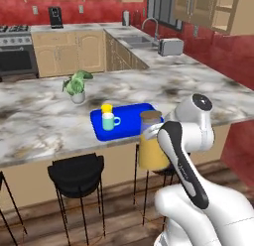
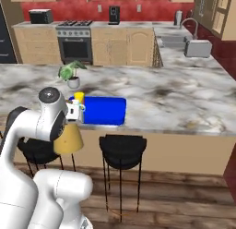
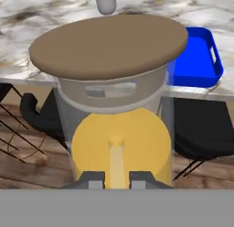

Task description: There is a tray on the dining counter. Grab the cup, mug, and pitcher and place them on the tray. The pitcher may be placed next to the tray if it cannot fit the tray.

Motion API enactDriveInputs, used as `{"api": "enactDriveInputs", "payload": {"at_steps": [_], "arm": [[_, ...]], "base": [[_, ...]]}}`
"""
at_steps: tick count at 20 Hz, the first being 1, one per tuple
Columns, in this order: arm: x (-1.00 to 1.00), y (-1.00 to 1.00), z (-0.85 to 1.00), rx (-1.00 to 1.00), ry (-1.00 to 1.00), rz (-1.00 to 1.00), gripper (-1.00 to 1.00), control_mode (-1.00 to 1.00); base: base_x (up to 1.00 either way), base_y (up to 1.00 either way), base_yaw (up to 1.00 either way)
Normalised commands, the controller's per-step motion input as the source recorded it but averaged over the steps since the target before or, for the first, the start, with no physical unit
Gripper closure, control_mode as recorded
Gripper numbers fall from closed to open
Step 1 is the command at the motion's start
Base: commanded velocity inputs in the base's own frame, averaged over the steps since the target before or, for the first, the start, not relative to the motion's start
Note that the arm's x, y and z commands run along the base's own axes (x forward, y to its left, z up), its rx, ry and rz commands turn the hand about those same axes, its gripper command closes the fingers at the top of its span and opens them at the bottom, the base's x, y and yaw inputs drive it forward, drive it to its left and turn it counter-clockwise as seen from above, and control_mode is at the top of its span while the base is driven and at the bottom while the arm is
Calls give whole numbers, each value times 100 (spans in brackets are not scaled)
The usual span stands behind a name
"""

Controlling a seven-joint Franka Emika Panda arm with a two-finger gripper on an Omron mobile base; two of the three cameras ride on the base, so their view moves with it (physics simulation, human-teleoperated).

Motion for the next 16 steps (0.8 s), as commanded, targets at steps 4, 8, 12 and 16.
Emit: {"api": "enactDriveInputs", "payload": {"at_steps": [4,8,12,16], "arm": [[0,0,0,0,0,0,100,100],[0,0,0,0,0,0,100,100],[0,0,0,0,0,0,100,100],[0,0,0,0,0,0,100,100]], "base": [[85,-33,-13],[70,-22,-6],[50,-19,0],[48,-16,0]]}}
